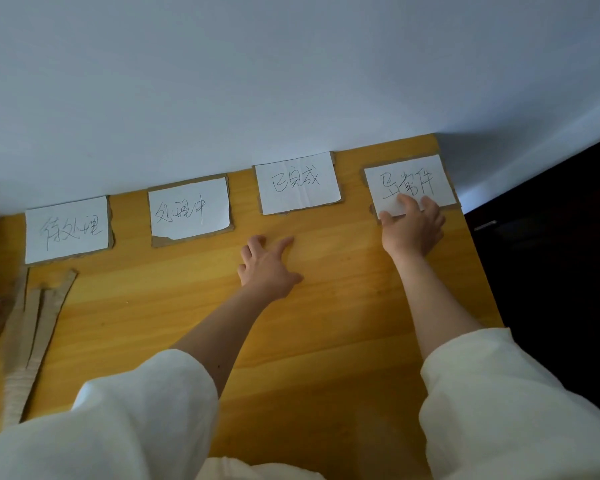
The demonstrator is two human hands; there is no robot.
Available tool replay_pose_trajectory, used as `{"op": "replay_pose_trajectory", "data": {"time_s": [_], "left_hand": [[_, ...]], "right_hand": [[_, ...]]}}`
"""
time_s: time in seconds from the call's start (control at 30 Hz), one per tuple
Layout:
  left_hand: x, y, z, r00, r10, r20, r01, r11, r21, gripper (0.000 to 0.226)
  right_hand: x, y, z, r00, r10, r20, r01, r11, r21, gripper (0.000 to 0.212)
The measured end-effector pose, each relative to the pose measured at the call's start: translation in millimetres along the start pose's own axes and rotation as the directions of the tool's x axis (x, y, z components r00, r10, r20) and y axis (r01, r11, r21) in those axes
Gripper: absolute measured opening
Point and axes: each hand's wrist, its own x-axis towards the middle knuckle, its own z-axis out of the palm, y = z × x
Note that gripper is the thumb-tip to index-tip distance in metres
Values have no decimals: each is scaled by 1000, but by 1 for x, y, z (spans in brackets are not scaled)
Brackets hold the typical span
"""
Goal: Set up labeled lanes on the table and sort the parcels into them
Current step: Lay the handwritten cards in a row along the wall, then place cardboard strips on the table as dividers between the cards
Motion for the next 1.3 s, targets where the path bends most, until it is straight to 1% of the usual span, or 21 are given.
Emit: {"op": "replay_pose_trajectory", "data": {"time_s": [0.37, 0.5, 0.7, 0.83, 0.93, 1.0, 1.07, 1.13, 1.2, 1.27, 1.3], "left_hand": [[2, -2, -1, 999, 39, 8, -39, 995, 90, 80], [2, -3, 0, 999, 51, 12, -52, 992, 111, 81], [1, -4, -1, 998, 63, 28, -66, 991, 120, 82], [0, -5, -2, 996, 78, 42, -83, 989, 122, 82], [-3, -11, -4, 992, 110, 67, -114, 992, 60, 80], [-7, -19, -6, 988, 138, 74, -136, 990, -35, 78], [-15, -32, -7, 987, 153, 39, -147, 981, -125, 71], [-26, -49, -8, 991, 137, -5, -135, 969, -206, 60], [-40, -72, -7, 994, 102, -25, -105, 952, -288, 46], [-53, -96, -6, 998, 57, -26, -63, 931, -360, 34], [-60, -109, -5, 999, 32, -25, -39, 921, -387, 30]], "right_hand": [[28, -19, 5, 999, -34, 3, 34, 999, -13, 46], [33, -23, 4, 1000, -26, 16, 26, 1000, -13, 46], [32, -27, 5, 999, -17, 30, 18, 999, -28, 46], [32, -28, 1, 998, -19, 66, 22, 999, -40, 48], [22, -28, -2, 998, -52, 36, 53, 998, -17, 49], [7, -31, -5, 997, -79, -11, 79, 996, 34, 47], [-14, -36, -6, 993, -121, -14, 122, 988, 94, 41], [-39, -41, -6, 983, -177, 49, 165, 968, 191, 36], [-70, -48, -6, 956, -235, 177, 166, 927, 336, 31], [-103, -55, -5, 900, -303, 314, 139, 881, 451, 25], [-120, -59, -4, 864, -337, 375, 129, 866, 482, 23]]}}
